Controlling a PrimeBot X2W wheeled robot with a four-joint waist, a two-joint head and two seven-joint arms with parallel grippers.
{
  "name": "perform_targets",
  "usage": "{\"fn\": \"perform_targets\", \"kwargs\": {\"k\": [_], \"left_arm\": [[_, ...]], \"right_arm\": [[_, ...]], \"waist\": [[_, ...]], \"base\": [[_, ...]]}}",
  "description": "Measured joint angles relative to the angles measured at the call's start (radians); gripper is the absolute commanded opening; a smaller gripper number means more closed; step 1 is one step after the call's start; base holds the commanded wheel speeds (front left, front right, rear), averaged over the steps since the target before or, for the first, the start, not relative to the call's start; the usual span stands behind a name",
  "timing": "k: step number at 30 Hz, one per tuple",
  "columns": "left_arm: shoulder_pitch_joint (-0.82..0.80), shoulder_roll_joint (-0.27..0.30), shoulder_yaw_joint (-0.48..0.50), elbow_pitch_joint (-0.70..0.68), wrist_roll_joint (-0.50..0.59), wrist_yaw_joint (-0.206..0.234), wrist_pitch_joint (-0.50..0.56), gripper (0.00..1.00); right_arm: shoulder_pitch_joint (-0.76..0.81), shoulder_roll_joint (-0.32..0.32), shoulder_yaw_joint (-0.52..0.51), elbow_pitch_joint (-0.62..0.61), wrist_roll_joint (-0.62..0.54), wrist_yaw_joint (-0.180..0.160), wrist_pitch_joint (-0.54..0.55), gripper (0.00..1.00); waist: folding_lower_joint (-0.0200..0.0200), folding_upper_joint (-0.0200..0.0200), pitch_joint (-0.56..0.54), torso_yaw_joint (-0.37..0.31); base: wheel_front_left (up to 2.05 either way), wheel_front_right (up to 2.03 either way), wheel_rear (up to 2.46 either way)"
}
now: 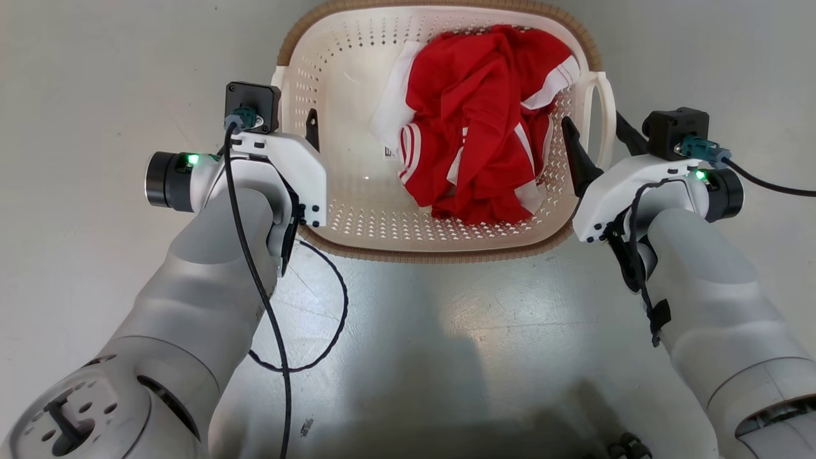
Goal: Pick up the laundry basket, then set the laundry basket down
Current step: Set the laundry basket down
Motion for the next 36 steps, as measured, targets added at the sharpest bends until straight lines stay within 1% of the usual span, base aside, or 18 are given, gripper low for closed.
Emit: {"fn": "perform_targets", "kwargs": {"k": [11,19,21,29,31,36], "left_arm": [[0.026,0.001,0.045,-0.043,0.015,0.003,-0.002,1.0],[0.08,0.029,0.116,-0.11,0.065,0.015,-0.002,1.0],[0.103,0.034,0.14,-0.131,0.082,0.023,-0.002,1.0],[0.202,0.051,0.251,-0.225,0.159,0.023,-0.002,1.0],[0.216,0.053,0.269,-0.238,0.168,0.023,-0.002,1.0],[0.301,0.066,0.367,-0.309,0.228,0.023,-0.002,1.0]], "right_arm": [[0.021,0.0,-0.063,-0.035,-0.068,0.0,0.0,1.0],[0.058,0.001,-0.103,-0.071,-0.117,0.0,0.0,1.0],[0.066,0.001,-0.12,-0.084,-0.129,0.0,0.0,1.0],[0.15,0.002,-0.193,-0.14,-0.2,0.0,0.0,1.0],[0.161,0.002,-0.199,-0.15,-0.205,0.0,0.0,1.0],[0.218,0.003,-0.21,-0.203,-0.208,0.0,0.0,1.0]], "waist": [[0.0,0.0,-0.074,-0.002],[0.0,0.0,-0.158,-0.004],[0.0,0.0,-0.182,-0.006],[0.0,0.0,-0.292,-0.007],[0.0,0.0,-0.307,-0.007],[0.0,0.0,-0.383,-0.007]], "base": [[0.0,0.0,0.0],[0.0,0.0,0.0],[0.0,0.0,0.0],[0.0,0.0,0.0],[0.0,0.0,0.0],[0.0,0.0,0.0]]}}
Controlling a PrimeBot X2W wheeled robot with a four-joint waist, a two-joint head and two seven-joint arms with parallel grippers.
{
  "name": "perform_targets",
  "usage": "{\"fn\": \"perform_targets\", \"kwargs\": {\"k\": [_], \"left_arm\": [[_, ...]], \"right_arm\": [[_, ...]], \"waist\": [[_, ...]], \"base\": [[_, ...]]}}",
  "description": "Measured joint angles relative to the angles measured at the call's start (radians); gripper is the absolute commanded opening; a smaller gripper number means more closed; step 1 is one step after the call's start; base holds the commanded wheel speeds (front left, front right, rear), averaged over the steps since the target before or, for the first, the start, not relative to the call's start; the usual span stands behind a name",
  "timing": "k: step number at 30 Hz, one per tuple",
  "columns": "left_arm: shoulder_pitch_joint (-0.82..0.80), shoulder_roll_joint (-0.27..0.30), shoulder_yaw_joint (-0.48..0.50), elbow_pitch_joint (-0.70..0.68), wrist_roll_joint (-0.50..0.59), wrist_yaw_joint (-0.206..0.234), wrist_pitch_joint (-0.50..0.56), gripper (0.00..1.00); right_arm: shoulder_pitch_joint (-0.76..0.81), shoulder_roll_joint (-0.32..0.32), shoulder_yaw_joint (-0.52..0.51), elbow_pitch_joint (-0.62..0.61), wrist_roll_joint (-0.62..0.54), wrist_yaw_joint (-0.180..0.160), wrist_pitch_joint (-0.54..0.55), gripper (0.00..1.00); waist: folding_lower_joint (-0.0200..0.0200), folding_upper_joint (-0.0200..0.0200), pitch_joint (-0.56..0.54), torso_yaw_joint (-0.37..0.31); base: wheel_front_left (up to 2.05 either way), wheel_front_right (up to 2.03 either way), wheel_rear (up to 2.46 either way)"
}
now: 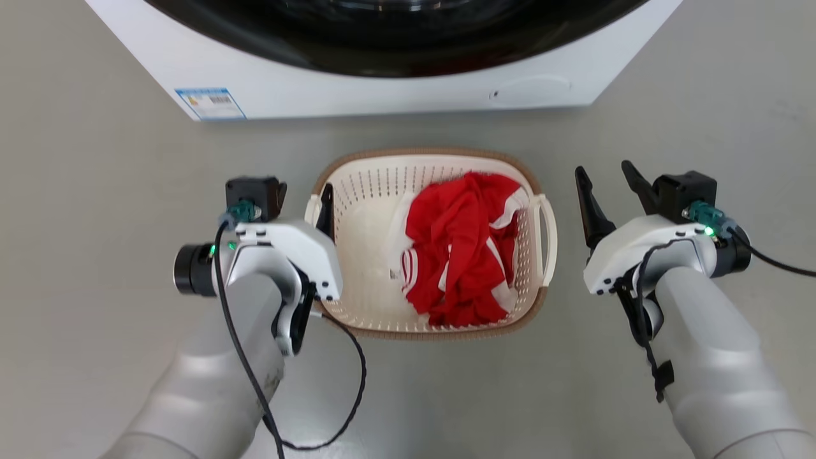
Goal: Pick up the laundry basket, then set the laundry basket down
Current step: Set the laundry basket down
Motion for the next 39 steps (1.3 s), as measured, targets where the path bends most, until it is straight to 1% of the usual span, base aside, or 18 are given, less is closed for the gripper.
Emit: {"fn": "perform_targets", "kwargs": {"k": [6,16,19,27,29,39], "left_arm": [[0.096,0.005,0.099,-0.076,0.077,-0.002,0.0,1.0],[0.279,0.006,0.252,-0.179,0.185,-0.045,0.0,1.0],[0.336,0.011,0.287,-0.198,0.213,-0.06,0.0,1.0],[0.477,0.013,0.38,-0.258,0.263,-0.072,0.0,1.0],[0.505,0.012,0.4,-0.277,0.282,-0.081,0.0,1.0],[0.613,0.007,0.482,-0.36,0.337,-0.098,0.0,1.0]], "right_arm": [[0.065,0.002,-0.014,-0.066,-0.019,0.0,-0.002,1.0],[0.217,0.005,-0.03,-0.188,-0.044,0.0,-0.002,1.0],[0.261,0.007,-0.036,-0.213,-0.051,0.0,-0.002,1.0],[0.377,0.009,-0.045,-0.267,-0.061,0.0,-0.002,1.0],[0.405,0.009,-0.044,-0.286,-0.06,0.0,-0.002,1.0],[0.488,0.011,-0.036,-0.356,-0.06,0.0,-0.002,1.0]], "waist": [[0.0,0.0,-0.081,0.002],[0.0,0.0,-0.234,0.013],[0.0,0.0,-0.284,0.014],[0.0,0.0,-0.407,0.016],[0.0,0.0,-0.433,0.017],[0.0,0.0,-0.513,0.014]], "base": [[0.0,0.0,0.0],[0.0,0.0,0.0],[0.0,0.0,0.0],[0.0,0.0,0.0],[0.0,0.0,0.0],[0.0,0.0,0.0]]}}
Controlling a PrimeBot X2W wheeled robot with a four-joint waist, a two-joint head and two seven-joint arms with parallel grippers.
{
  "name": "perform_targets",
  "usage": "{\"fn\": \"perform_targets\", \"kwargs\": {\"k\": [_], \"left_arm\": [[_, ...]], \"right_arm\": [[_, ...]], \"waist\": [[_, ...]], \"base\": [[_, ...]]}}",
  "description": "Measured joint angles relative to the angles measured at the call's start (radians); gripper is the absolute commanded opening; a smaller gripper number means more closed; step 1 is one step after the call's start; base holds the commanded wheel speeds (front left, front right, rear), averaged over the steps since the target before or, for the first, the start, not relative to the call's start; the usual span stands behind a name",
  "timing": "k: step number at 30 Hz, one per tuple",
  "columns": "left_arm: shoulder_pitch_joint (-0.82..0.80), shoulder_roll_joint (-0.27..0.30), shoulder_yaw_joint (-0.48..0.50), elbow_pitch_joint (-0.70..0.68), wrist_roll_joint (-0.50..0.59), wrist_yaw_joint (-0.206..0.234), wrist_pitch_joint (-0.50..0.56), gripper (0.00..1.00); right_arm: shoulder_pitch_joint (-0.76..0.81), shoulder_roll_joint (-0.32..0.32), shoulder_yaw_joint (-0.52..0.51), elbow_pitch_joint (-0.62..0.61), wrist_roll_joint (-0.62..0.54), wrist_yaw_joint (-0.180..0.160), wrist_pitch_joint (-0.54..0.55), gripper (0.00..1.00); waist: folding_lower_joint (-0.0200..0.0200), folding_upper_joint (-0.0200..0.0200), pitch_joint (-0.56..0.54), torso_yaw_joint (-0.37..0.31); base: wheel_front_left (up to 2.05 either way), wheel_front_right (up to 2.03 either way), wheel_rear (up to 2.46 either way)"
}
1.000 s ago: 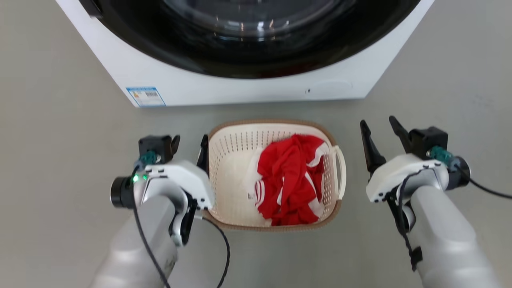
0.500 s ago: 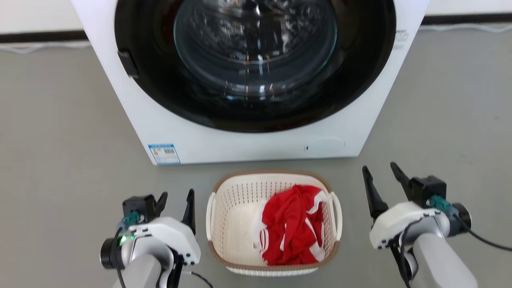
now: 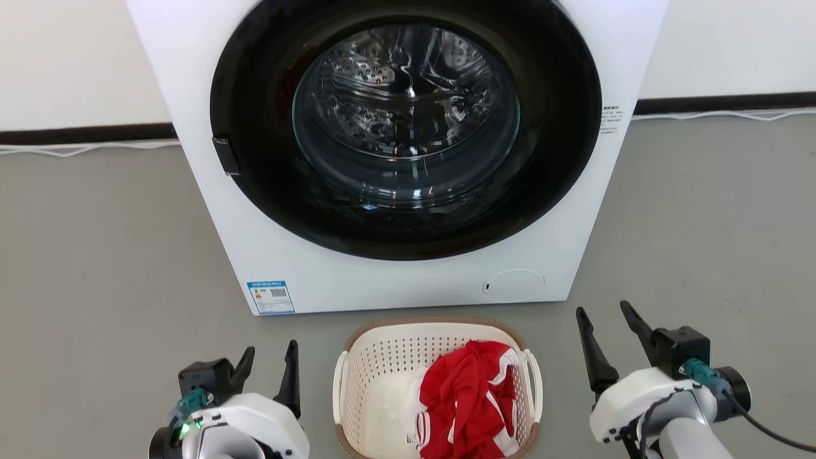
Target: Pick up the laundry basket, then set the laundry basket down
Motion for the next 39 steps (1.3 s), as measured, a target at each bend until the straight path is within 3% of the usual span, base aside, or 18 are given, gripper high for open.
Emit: {"fn": "perform_targets", "kwargs": {"k": [12,39], "left_arm": [[0.055,-0.016,0.032,-0.055,0.028,-0.016,0.0,1.0],[0.087,-0.026,0.083,-0.112,0.054,-0.007,0.0,1.0]], "right_arm": [[0.024,0.001,-0.002,-0.017,0.0,0.0,0.0,1.0],[0.045,0.001,-0.005,-0.054,0.0,0.0,0.0,1.0]], "waist": [[0.0,0.0,-0.035,-0.011],[0.0,0.0,-0.032,-0.018]], "base": [[0.0,0.0,0.0],[0.0,0.0,0.0]]}}
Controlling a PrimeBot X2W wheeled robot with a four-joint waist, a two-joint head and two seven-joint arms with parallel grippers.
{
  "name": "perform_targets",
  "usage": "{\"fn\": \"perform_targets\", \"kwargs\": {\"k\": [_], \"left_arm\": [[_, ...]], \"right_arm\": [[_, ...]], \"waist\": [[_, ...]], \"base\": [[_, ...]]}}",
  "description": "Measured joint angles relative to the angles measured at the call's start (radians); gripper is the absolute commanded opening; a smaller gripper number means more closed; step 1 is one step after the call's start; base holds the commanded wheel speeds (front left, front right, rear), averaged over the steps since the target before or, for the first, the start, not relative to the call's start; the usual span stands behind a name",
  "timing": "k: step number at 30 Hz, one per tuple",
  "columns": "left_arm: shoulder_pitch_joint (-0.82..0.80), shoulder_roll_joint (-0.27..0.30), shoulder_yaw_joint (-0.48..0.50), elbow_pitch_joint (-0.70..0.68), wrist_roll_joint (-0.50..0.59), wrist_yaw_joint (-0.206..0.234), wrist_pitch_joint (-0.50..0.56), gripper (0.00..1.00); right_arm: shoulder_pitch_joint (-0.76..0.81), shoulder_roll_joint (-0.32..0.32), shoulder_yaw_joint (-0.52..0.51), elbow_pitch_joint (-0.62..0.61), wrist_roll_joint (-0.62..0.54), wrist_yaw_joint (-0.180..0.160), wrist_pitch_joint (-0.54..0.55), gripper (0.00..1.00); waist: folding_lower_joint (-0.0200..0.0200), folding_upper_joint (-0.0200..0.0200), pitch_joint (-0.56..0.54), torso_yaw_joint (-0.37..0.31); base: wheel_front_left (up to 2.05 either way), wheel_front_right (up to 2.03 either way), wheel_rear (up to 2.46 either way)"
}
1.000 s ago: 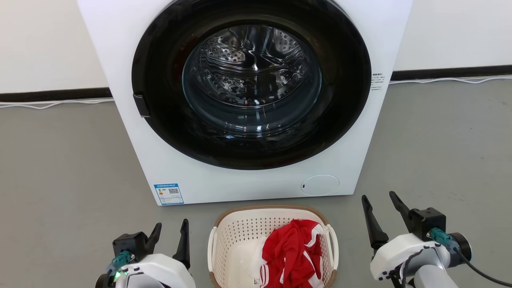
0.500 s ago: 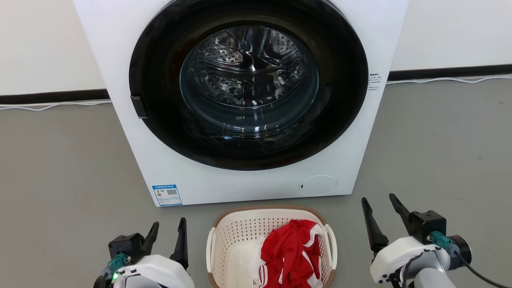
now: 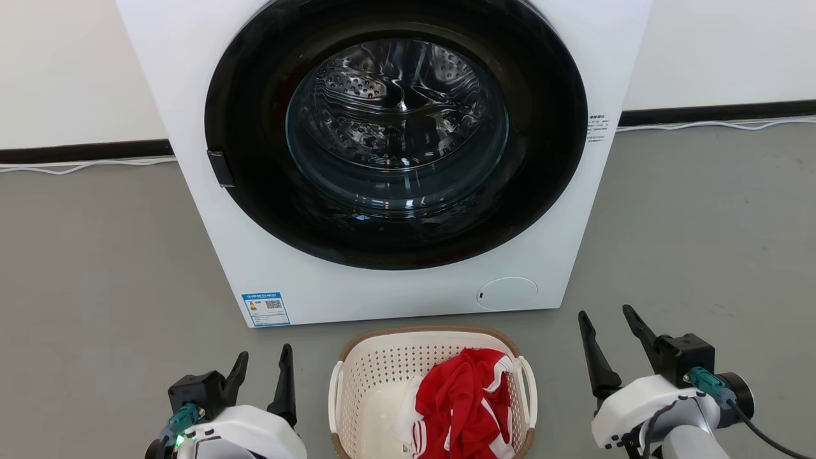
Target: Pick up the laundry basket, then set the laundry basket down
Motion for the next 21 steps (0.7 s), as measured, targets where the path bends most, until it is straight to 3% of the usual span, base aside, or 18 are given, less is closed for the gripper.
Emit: {"fn": "perform_targets", "kwargs": {"k": [8,9,21], "left_arm": [[0.002,-0.001,0.003,0.002,0.008,0.002,0.0,1.0],[0.002,-0.001,0.003,0.005,0.008,0.003,0.0,0.0],[0.07,-0.014,0.01,0.061,-0.041,-0.001,0.026,0.0]], "right_arm": [[0.012,0.0,-0.003,-0.001,-0.006,0.0,0.0,1.0],[0.015,0.0,-0.003,-0.001,-0.008,0.0,0.0,0.0],[0.097,0.006,-0.008,0.055,0.053,-0.001,0.023,0.0]], "waist": [[0.0,0.0,-0.001,-0.001],[0.0,0.0,-0.001,-0.001],[0.0008,0.0,-0.001,0.002]], "base": [[0.0,0.0,0.0],[0.0,0.0,0.0],[0.0,0.0,0.0]]}}
